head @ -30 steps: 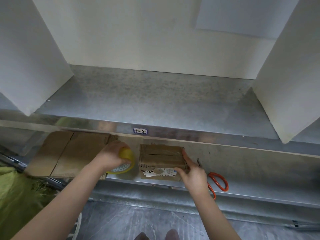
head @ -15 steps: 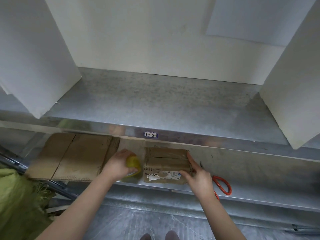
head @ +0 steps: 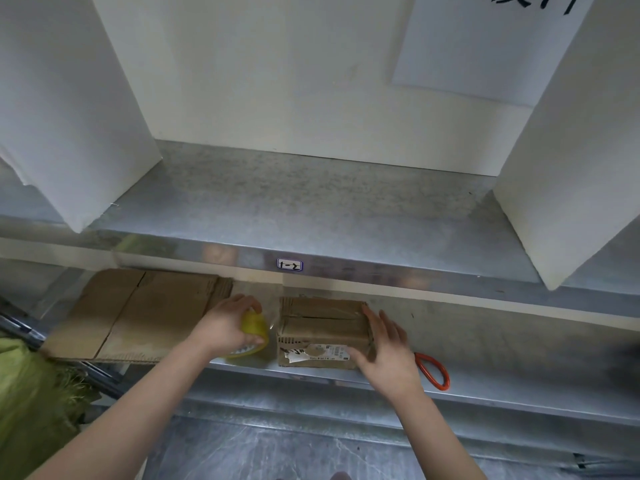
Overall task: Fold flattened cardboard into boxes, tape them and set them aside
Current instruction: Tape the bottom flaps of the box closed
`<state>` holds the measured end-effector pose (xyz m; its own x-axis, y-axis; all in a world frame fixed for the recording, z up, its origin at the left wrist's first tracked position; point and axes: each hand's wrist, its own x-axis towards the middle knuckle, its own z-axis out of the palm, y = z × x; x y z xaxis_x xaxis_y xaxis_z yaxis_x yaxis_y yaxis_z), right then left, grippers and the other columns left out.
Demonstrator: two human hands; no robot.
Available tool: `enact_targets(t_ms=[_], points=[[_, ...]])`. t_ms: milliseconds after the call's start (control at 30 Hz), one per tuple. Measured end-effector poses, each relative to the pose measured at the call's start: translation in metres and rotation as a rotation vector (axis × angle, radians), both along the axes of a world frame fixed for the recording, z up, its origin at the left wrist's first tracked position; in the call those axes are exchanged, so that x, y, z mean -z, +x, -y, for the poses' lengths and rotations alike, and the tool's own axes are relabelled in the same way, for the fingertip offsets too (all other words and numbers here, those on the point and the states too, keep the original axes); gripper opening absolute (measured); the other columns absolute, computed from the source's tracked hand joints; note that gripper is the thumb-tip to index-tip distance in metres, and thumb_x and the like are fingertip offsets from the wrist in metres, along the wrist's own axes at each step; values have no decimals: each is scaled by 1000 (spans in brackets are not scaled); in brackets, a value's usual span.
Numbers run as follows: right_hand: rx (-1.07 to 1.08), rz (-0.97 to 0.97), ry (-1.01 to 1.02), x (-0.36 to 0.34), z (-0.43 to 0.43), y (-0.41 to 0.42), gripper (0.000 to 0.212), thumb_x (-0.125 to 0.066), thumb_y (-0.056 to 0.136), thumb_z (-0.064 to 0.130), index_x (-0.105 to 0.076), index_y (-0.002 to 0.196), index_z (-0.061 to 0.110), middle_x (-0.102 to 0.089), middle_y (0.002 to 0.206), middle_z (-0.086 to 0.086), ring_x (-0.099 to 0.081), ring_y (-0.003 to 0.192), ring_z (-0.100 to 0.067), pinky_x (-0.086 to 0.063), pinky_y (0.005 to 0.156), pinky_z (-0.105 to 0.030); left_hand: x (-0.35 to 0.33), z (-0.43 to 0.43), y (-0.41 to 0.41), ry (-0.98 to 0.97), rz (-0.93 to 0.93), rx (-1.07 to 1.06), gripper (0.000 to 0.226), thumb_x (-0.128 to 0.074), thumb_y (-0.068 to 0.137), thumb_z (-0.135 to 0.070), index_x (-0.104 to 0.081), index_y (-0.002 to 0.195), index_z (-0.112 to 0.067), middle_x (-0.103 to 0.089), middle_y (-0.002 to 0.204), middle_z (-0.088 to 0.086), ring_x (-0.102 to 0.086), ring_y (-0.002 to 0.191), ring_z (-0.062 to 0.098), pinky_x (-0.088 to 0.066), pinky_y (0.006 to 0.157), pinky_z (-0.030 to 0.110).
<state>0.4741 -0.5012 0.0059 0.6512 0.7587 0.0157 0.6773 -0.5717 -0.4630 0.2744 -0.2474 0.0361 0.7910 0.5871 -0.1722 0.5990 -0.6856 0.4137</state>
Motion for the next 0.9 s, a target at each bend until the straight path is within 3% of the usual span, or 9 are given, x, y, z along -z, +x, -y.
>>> enact_targets(t_ms=[167,333,433,533,667,733,800,833,900], points=[[30,-158,173,8,32,9,77,-56,83,64,-24,149,39,-32,154,6,-29,140,-16,-34,113,-42,-6,3,-1,2,32,-3,53,-83,65,-41,-56,109,-30,-50,106,-13,-49,99,10,-34,74,24],[99,110,-128,61,93,34,64,-25,92,63,-55,132,24,-51,141,-9,-43,132,-37,-42,102,-54,-7,8,0,18,36,-2,53,-84,65,-39,-56,109,-29,-49,104,-11,-47,96,10,-32,73,24],[98,172,-267,84,111,43,62,-21,95,59,-56,132,23,-58,135,-5,-49,126,-33,-46,97,-55,-5,11,1,25,36,-15,54,-84,65,-39,-55,109,-28,-49,103,-10,-47,96,11,-33,74,25],[109,206,-282,90,111,48,65,-22,95,61,-61,128,21,-64,125,-2,-58,116,-29,-51,88,-50,-5,15,3,7,46,-37,53,-84,64,-38,-55,108,-29,-50,104,-9,-49,97,13,-35,74,26],[166,127,-346,84,96,48,49,-67,84,48,-65,117,13,-67,107,-8,-62,97,-32,-49,75,-44,-7,18,3,10,51,-63,53,-84,65,-38,-55,108,-28,-51,106,-8,-48,96,12,-35,73,25],[212,103,-441,85,87,52,47,-73,81,41,-65,111,6,-65,102,-14,-62,93,-35,-46,75,-43,-8,19,2,12,50,-63,53,-85,65,-37,-55,108,-27,-51,106,-7,-47,96,11,-33,74,24],[229,115,-497,84,81,52,45,-90,60,22,-65,89,-3,-64,81,-19,-63,71,-37,-47,63,-41,-9,17,1,5,50,-69,53,-85,64,-38,-54,106,-29,-51,106,-8,-48,96,11,-33,74,24],[229,137,-516,82,79,51,43,-91,51,10,-64,81,-5,-63,73,-20,-62,64,-37,-47,58,-40,-9,16,0,0,48,-73,53,-85,64,-39,-54,105,-30,-51,106,-8,-49,96,12,-34,74,24],[216,184,-619,76,79,48,34,-75,69,8,-63,99,-2,-66,91,-16,-65,81,-35,-49,69,-39,-11,15,0,-11,38,-74,52,-85,64,-40,-53,105,-31,-51,106,-8,-49,96,12,-35,74,25]])
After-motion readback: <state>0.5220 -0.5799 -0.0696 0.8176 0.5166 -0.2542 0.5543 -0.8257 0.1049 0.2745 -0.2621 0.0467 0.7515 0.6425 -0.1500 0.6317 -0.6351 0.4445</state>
